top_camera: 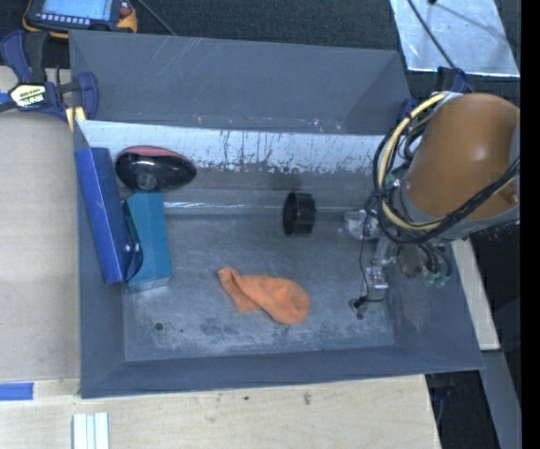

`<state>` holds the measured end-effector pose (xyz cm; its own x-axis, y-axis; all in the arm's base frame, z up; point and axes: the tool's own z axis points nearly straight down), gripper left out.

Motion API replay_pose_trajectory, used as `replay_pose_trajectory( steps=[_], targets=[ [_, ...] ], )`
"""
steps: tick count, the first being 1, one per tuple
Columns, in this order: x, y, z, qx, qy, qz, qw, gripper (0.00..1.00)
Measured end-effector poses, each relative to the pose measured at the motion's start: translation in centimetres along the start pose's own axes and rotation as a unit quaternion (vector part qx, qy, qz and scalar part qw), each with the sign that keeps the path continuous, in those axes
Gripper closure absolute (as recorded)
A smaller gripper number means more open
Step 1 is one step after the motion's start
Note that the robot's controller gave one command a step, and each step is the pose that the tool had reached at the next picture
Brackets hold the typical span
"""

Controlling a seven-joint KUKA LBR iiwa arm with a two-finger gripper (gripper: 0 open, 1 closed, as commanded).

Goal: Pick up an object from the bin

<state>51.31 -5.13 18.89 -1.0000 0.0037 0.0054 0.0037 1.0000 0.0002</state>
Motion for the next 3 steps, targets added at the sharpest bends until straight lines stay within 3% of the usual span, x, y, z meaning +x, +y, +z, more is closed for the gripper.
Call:
replay_pose_trajectory(
  steps=[1,2,3],
  targets=[
    [-0.2,0.0,-0.5,0.0,-0.0044,-0.001,1.0,0.0],
    [-1.1,6.9,7.2,0.0,-0.0067,-0.032,0.9995,0.0],
    [0.3,8.6,8.3,0.0,-0.0022,0.04,0.9992,0.0]
  ],
)
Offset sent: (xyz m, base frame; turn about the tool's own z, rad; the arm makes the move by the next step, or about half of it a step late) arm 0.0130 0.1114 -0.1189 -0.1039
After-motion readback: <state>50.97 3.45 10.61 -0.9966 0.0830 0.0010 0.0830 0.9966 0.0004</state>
